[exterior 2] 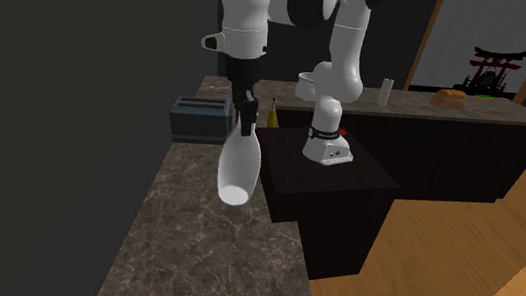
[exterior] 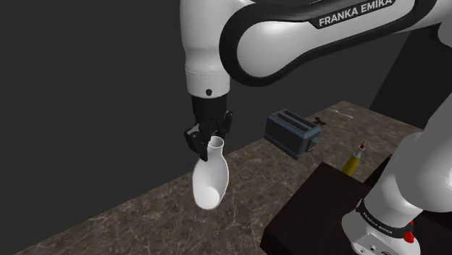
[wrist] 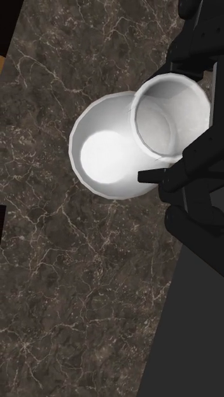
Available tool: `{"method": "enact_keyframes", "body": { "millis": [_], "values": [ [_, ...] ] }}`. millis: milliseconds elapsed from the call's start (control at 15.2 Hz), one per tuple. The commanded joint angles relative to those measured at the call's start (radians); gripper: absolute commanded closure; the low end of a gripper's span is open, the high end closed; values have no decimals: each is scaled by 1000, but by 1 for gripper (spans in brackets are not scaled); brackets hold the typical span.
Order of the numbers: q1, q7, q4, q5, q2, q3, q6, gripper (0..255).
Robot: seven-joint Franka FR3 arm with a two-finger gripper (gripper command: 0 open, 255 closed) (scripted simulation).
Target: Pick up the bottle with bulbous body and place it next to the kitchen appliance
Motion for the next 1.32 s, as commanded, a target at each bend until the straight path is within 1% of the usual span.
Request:
{"method": "enact_keyframes", "body": {
  "millis": [0, 660, 924, 1254],
  "values": [
    [-1, -3, 25, 2, -4, -2, -28, 255],
    [-3, -3, 146, 4, -9, -4, -154, 255],
    [-39, -128, 2, 78, -161, -71, -144, 255],
    [-59, -270, -147, 125, -320, -169, -150, 255]
  ]
}}
